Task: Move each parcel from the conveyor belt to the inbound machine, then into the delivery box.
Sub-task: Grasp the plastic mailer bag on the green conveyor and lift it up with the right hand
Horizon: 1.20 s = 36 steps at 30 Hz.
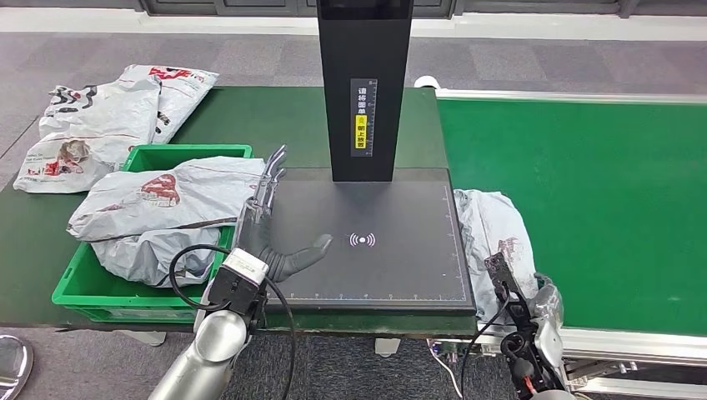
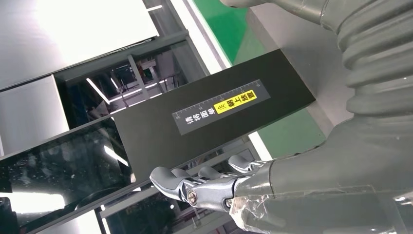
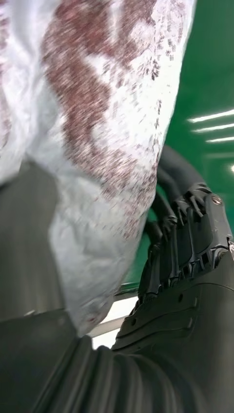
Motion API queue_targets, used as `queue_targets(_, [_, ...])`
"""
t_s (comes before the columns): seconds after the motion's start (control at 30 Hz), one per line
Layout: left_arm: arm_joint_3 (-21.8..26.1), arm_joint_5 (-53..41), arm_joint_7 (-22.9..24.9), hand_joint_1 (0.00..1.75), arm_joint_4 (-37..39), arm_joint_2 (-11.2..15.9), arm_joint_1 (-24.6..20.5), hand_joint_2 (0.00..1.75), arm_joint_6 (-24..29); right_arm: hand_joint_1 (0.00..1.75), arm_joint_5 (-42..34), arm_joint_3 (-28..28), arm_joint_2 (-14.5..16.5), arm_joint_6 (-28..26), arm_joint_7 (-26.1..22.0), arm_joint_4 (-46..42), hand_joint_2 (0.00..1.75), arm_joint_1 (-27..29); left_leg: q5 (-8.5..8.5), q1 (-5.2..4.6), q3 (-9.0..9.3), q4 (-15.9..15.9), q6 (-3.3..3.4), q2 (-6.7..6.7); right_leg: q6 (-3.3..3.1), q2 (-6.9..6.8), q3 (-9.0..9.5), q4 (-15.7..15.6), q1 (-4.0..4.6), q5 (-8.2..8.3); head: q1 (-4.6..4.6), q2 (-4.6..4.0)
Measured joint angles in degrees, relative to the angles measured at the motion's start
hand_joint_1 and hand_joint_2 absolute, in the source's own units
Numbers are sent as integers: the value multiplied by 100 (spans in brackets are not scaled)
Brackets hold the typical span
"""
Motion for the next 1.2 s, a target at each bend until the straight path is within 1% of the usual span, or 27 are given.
queue_targets(0.4, [0,-58,1,0,-40,3,9,175,2,164,-139,28,-15,-79,-156,4,175,-60,0,0,0,0,-1,-1,0,-1,0,0,2,0,0,0])
queue_targets(0.53, [0,-94,-1,0,-69,8,15,175,18,166,-340,99,-15,-190,-416,-24,175,-52,0,1,-1,0,-1,-1,0,0,0,0,2,0,0,0])
queue_targets(0.67, [0,-126,1,0,-125,21,38,175,45,166,-590,225,-2,-301,-713,-307,175,3,0,1,-2,0,-1,-1,0,0,-1,0,2,0,0,0])
queue_targets(1.0, [0,-150,1,0,-171,33,86,175,52,165,-682,411,33,-272,-698,-780,175,113,1,1,-1,0,-1,-1,0,-1,0,0,1,0,0,0])
queue_targets(1.1, [0,-150,1,0,-177,34,87,175,52,168,-684,422,37,-272,-698,-825,175,126,1,1,-2,0,-1,-1,0,-1,0,0,1,0,0,-1])
queue_targets(1.2, [0,-159,1,0,-180,35,90,175,56,173,-875,432,43,-399,-900,-918,175,158,1,1,-3,0,-1,-2,0,-2,0,0,1,0,0,1])
